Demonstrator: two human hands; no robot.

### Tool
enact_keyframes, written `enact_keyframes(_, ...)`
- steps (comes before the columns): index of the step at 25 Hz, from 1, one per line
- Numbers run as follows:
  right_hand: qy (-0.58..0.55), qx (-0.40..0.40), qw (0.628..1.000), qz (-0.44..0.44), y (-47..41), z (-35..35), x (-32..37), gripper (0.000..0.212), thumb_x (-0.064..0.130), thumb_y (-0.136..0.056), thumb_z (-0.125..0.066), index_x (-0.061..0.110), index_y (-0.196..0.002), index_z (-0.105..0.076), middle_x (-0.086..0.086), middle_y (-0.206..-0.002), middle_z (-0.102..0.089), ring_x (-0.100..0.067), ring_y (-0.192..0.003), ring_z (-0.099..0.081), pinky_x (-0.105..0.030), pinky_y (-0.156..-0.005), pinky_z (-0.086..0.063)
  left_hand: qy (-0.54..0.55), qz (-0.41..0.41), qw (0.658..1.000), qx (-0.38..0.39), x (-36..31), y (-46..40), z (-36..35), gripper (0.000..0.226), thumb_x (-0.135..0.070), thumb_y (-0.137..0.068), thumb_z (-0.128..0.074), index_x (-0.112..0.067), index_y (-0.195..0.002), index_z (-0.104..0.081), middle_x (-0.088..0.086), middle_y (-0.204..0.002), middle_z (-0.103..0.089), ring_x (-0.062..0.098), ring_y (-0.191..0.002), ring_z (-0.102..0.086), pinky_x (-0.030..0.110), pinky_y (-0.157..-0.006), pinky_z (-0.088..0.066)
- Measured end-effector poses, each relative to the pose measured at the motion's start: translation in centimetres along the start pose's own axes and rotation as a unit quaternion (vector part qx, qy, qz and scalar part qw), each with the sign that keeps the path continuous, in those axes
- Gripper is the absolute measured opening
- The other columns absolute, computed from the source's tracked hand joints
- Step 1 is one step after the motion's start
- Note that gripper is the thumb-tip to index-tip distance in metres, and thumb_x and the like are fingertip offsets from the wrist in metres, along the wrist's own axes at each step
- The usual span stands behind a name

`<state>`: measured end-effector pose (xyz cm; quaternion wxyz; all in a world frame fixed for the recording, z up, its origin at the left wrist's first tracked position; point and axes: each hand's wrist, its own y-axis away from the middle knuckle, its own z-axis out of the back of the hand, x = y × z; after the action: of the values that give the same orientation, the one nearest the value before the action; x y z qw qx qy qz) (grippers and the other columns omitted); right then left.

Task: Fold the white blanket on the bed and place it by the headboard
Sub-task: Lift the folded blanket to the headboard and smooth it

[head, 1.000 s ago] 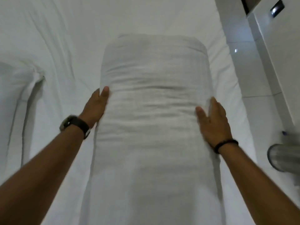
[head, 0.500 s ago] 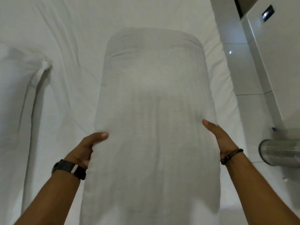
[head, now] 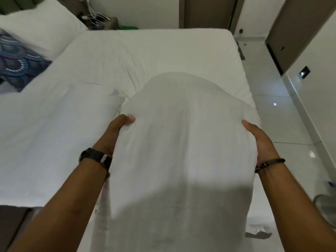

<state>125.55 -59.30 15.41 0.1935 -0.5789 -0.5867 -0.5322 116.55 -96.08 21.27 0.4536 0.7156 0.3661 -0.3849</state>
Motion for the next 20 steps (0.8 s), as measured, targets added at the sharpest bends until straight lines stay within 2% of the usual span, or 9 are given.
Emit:
enact_keyframes(4, 0.001, 0.036, 0.999, 0.036, 4.1, -5.4, 0.8, 0.062, 0.042, -0.070, -0.075, 0.017, -0.125, -0.063, -0.007, -0.120, -0.069, -0.020, -0.106, -0.068, -0.030, -0.074, -0.058, -0.015, -0.025, 0.999, -0.018, -3.2, 5.9, 3.8, 0.026, -0.026, -0.084, -0.048, -0.014, -0.088, -0.070, 0.007, -0.080, -0.070, 0.021, -0.066, -0.067, 0.026, -0.062, -0.055)
enact_keyframes(8, 0.031, 0.102, 0.992, 0.070, 7.9, -13.9, -0.2, 0.060, 0.044, -0.075, -0.072, 0.018, -0.129, -0.061, -0.007, -0.126, -0.066, -0.024, -0.114, -0.063, -0.035, -0.082, -0.057, 0.001, -0.040, 0.999, -0.036, -5.7, 12.1, 10.9, 0.027, -0.026, -0.070, -0.060, -0.011, -0.089, -0.071, 0.010, -0.077, -0.072, 0.023, -0.064, -0.068, 0.027, -0.059, -0.057)
enact_keyframes(10, 0.050, 0.125, 0.987, 0.087, 9.7, -19.5, -1.6, 0.055, 0.043, -0.080, -0.069, 0.018, -0.128, -0.061, -0.007, -0.125, -0.067, -0.023, -0.112, -0.065, -0.034, -0.081, -0.057, 0.006, -0.059, 0.997, -0.057, -6.9, 15.0, 15.8, 0.022, -0.026, -0.074, -0.058, -0.012, -0.076, -0.074, 0.009, -0.068, -0.072, 0.021, -0.057, -0.068, 0.024, -0.053, -0.056)
enact_keyframes(11, 0.057, 0.129, 0.985, 0.097, 10.5, -22.2, -2.4, 0.049, 0.041, -0.084, -0.066, 0.018, -0.127, -0.062, -0.006, -0.122, -0.068, -0.022, -0.109, -0.067, -0.033, -0.078, -0.058, 0.007, -0.074, 0.994, -0.076, -7.5, 16.1, 18.5, 0.028, -0.024, -0.082, -0.052, -0.012, -0.071, -0.075, 0.007, -0.064, -0.072, 0.019, -0.054, -0.068, 0.021, -0.050, -0.054)
enact_keyframes(12, 0.061, 0.130, 0.983, 0.112, 11.2, -24.8, -3.3, 0.043, 0.039, -0.087, -0.063, 0.016, -0.125, -0.063, -0.005, -0.117, -0.071, -0.020, -0.104, -0.069, -0.032, -0.075, -0.058, 0.006, -0.077, 0.993, -0.091, -8.3, 17.1, 20.9, 0.034, -0.019, -0.089, -0.044, -0.011, -0.072, -0.073, 0.006, -0.061, -0.071, 0.017, -0.051, -0.067, 0.020, -0.048, -0.053)
enact_keyframes(14, 0.069, 0.139, 0.979, 0.135, 12.7, -31.0, -5.8, 0.038, 0.034, -0.092, -0.058, 0.013, -0.122, -0.063, -0.004, -0.108, -0.073, -0.019, -0.097, -0.071, -0.031, -0.070, -0.059, 0.007, -0.095, 0.989, -0.110, -10.3, 19.8, 26.9, 0.029, -0.011, -0.093, -0.037, -0.008, -0.085, -0.065, 0.005, -0.061, -0.071, 0.016, -0.051, -0.067, 0.019, -0.047, -0.053)
enact_keyframes(16, 0.066, 0.160, 0.976, 0.134, 14.1, -37.4, -8.1, 0.041, 0.033, -0.092, -0.056, 0.012, -0.127, -0.061, -0.009, -0.116, -0.070, -0.025, -0.102, -0.068, -0.035, -0.077, -0.059, 0.006, -0.117, 0.987, -0.110, -12.4, 22.1, 32.8, 0.024, -0.011, -0.090, -0.040, -0.009, -0.091, -0.064, 0.006, -0.068, -0.073, 0.016, -0.058, -0.069, 0.021, -0.054, -0.055)
enact_keyframes(18, 0.066, 0.164, 0.974, 0.140, 14.9, -43.3, -9.8, 0.042, 0.033, -0.092, -0.056, 0.011, -0.127, -0.060, -0.012, -0.118, -0.068, -0.028, -0.103, -0.066, -0.035, -0.078, -0.058, 0.001, -0.124, 0.986, -0.115, -14.6, 23.7, 38.4, 0.026, -0.011, -0.090, -0.041, -0.011, -0.087, -0.067, 0.005, -0.069, -0.073, 0.016, -0.059, -0.069, 0.021, -0.054, -0.055)
enact_keyframes(20, 0.066, 0.165, 0.973, 0.146, 14.9, -48.2, -10.8, 0.041, 0.032, -0.091, -0.057, 0.009, -0.125, -0.061, -0.010, -0.110, -0.072, -0.025, -0.095, -0.070, -0.033, -0.071, -0.059, 0.000, -0.120, 0.985, -0.123, -16.4, 24.3, 43.1, 0.030, -0.014, -0.090, -0.041, -0.013, -0.078, -0.069, 0.004, -0.063, -0.072, 0.016, -0.053, -0.067, 0.019, -0.049, -0.053)
